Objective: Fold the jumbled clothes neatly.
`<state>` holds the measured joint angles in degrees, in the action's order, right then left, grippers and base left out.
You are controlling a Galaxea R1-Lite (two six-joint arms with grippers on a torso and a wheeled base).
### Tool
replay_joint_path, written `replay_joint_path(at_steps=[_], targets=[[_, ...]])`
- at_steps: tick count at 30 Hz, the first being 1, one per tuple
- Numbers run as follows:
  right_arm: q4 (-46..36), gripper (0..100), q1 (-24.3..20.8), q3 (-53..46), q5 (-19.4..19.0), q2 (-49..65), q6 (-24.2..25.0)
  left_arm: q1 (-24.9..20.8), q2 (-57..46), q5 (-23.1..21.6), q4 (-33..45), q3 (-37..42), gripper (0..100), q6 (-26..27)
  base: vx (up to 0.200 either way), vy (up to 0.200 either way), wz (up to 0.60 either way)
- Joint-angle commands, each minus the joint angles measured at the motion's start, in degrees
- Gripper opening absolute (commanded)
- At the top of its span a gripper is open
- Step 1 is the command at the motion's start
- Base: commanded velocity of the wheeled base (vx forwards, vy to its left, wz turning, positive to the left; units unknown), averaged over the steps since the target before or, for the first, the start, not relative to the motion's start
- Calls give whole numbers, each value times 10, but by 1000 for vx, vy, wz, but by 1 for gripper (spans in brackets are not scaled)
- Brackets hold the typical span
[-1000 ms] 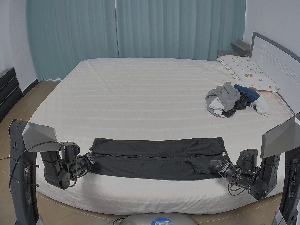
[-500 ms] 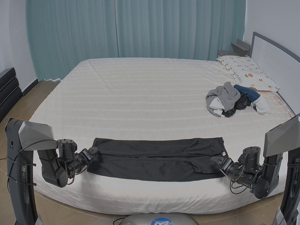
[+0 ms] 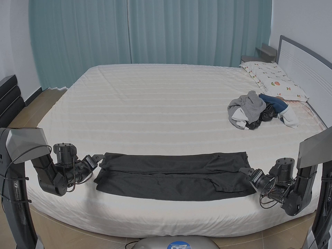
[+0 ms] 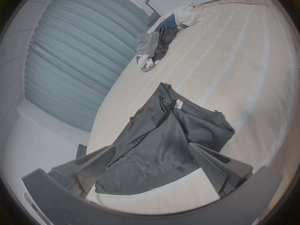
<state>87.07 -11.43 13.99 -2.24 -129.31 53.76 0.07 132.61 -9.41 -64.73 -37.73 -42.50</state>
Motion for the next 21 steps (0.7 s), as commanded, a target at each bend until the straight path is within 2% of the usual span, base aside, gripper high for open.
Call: replay_joint_path(at_steps=[1, 2, 4, 7, 21], targets=[[2, 100, -2, 2, -3, -22, 0, -2, 5, -28, 93, -89, 100, 35, 0, 0, 0], [2, 100, -2, 2, -3, -22, 0, -2, 5, -28, 96, -90, 100, 36, 0, 0, 0], [2, 100, -2, 1, -25, -24, 6, -14, 33, -21, 135, -128, 100, 77, 0, 0, 0], [3, 100, -3, 1, -33, -30, 6, -17, 56, -18, 136, -145, 100, 109, 0, 0, 0], [3, 100, -3, 5, -37, -41, 6, -26, 102, -18, 115, -166, 100, 161, 0, 0, 0]])
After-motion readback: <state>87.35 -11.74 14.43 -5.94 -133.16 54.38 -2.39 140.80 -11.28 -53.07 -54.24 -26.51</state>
